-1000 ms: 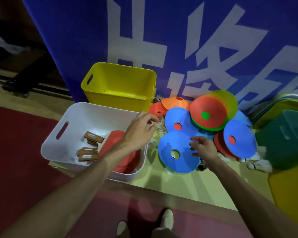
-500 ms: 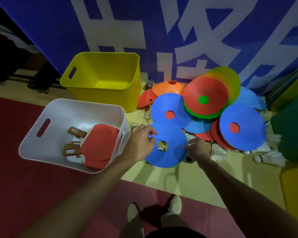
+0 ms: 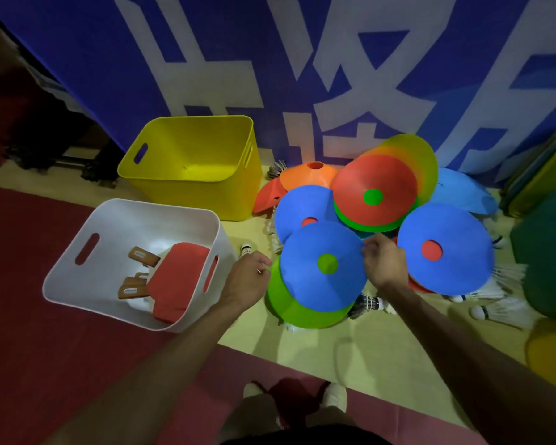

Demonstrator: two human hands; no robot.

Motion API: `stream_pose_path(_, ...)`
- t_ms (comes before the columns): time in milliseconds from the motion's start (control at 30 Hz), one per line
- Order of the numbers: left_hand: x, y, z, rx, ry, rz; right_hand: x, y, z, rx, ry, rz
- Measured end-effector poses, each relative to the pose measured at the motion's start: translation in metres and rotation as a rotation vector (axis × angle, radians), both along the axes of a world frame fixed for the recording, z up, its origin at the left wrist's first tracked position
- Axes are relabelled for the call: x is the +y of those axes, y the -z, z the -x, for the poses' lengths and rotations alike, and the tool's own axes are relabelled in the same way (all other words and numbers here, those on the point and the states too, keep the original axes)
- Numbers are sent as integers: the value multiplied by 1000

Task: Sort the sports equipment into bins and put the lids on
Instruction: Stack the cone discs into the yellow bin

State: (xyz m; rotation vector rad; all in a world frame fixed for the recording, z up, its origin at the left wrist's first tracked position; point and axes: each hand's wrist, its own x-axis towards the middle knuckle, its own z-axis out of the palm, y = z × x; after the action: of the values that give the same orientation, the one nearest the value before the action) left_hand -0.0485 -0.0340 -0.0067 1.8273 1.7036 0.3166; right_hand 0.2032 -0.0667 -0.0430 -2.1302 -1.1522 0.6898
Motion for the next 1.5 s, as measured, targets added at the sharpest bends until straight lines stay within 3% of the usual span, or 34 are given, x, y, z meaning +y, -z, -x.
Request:
stream_pose_path(167, 3, 32, 0, 0, -114, 116, 7, -14, -17, 101, 152, -116)
stream_pose_path(333, 12, 63, 1, 27, -229, 191, 5, -19, -27, 414, 312, -150)
stream_pose_path(567, 20, 78, -10, -32, -215, 234, 2, -29, -28, 656, 435, -185)
stream_pose_path(733, 27, 56, -16, 5, -117, 115, 7, -37, -29, 739, 462, -198)
stream_pose_path(967, 42, 11, -24, 164, 77, -215, 20, -58, -26, 818, 446, -245)
stream_pose_path(1267, 72, -50, -35, -62, 1, -323, 48, -89, -26, 1022, 502, -375)
stream_pose_path(1500, 128, -95, 2, -384, -219, -231, 98, -111, 10, 1134, 464, -461)
